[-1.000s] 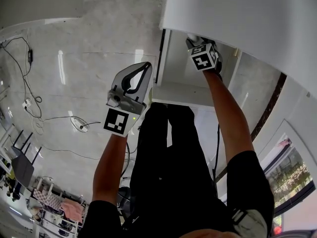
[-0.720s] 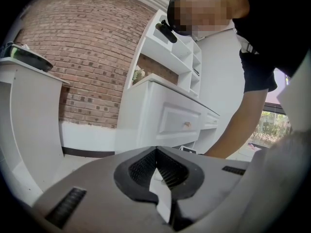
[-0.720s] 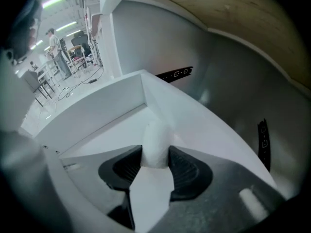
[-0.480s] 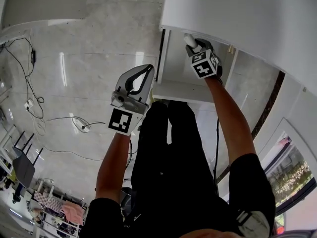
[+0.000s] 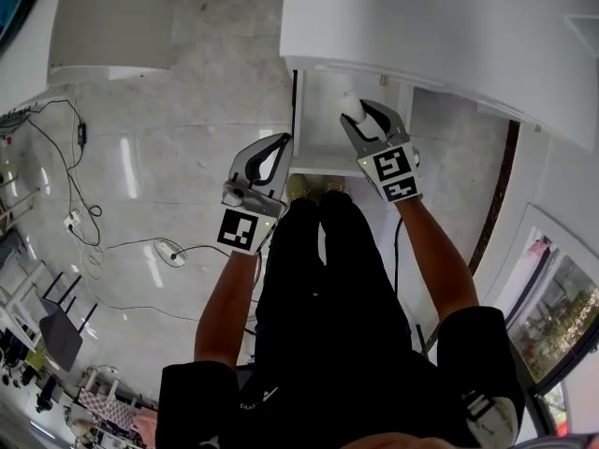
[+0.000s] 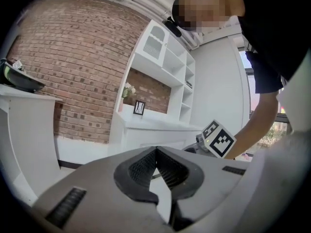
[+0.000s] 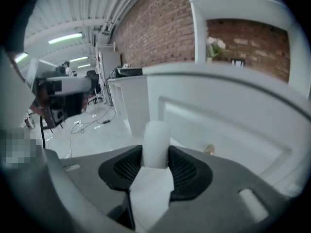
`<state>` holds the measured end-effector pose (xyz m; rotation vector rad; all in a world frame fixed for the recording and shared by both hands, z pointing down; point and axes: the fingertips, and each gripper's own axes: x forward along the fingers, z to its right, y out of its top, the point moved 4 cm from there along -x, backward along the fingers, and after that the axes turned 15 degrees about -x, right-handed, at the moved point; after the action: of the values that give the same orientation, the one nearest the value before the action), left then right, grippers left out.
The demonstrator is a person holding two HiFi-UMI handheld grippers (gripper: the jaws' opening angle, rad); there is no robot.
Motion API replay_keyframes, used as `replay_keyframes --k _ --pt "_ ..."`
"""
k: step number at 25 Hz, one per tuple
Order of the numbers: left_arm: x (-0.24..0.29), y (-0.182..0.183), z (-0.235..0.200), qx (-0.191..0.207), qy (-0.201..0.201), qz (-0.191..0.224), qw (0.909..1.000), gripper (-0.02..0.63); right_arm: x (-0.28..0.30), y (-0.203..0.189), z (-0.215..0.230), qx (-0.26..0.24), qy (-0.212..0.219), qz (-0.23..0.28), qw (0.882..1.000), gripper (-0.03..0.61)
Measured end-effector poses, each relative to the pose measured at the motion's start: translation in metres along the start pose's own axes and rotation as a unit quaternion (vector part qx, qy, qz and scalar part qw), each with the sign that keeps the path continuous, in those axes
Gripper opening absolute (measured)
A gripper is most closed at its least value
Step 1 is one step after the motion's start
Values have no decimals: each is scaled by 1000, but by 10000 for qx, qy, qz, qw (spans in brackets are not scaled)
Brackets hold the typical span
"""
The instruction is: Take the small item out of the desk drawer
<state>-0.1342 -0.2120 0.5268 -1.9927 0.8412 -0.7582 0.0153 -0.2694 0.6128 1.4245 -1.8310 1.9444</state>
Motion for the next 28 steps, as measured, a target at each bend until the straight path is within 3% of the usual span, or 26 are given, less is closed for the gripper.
replay_keyframes --k 5,13,19,28 --pt "-9 54 63 186 -230 209 9993 -2 -97 70 9 139 -460 1021 9936 169" --pt "-39 128 148 458 -303 695 9961 -2 -236 137 11 301 -1023 2377 9655 169" --pt "-50 163 199 553 -517 966 9924 -2 -309 162 12 405 -1245 3063 9429 169" --pt "-57 192 242 889 -713 1200 9862 -2 -364 166 10 271 -1390 3537 9246 167"
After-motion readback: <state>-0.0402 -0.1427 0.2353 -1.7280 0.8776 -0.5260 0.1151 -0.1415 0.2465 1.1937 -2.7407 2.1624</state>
